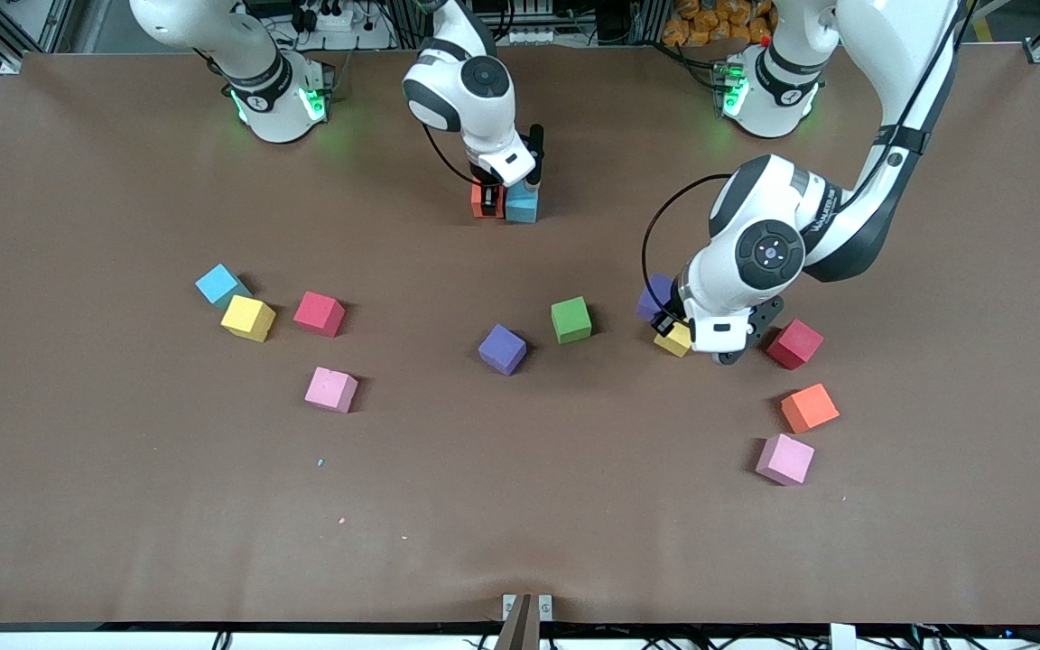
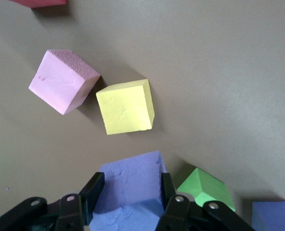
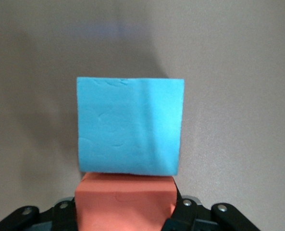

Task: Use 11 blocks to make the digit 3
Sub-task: 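Grasp the purple block beside the yellow block with the left gripper, then set purple beside cyan with the left gripper while the right gripper reaches red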

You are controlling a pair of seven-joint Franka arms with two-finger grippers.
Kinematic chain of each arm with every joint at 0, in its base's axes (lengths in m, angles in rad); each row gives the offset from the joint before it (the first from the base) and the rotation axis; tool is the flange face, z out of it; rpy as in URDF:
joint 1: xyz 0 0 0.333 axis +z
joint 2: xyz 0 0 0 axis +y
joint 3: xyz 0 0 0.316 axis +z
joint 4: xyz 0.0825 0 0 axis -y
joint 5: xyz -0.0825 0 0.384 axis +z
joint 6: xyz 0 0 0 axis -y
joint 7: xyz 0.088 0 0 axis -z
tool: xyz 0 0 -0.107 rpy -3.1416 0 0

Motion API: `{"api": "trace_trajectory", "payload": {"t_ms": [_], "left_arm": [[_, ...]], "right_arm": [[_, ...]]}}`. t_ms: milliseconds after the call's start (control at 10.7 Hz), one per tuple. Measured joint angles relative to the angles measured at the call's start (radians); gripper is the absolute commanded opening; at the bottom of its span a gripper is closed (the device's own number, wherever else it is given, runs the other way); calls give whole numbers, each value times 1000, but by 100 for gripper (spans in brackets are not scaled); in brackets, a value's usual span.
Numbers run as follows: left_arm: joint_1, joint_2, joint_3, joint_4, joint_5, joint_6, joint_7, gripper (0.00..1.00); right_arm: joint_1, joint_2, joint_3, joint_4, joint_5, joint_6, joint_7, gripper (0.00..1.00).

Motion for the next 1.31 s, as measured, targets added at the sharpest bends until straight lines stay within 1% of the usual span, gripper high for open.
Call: {"api": "trace_trajectory", "payload": {"t_ms": [93,186,280,653,839,1026,1305], "left_arm": [[0,0,-2,-2,-7,-2,-9,0],[-2,0,-7,-7,-8,-3,-24,0],[-4,0,-14,-13,-8,-4,-36,0],[-6,-15,-60,-57,-8,-4,-90,0],[-6,-41,-75,-88,-8,-5,-120,0],[-5,-60,-91,-124,-18,-2,-172,0],[-7,-66,-145,-181,-21,52,-259,0]], "right_arm": [[0,5,0,5,0,0,0,21],[0,10,0,8,0,0,0,42],[0,14,0,10,0,1,0,99],[0,16,-1,17,0,-1,1,100],[0,0,-2,34,0,-41,2,100],[0,-57,-4,45,0,-127,2,100],[-6,-157,-11,47,0,-239,10,100]]}}
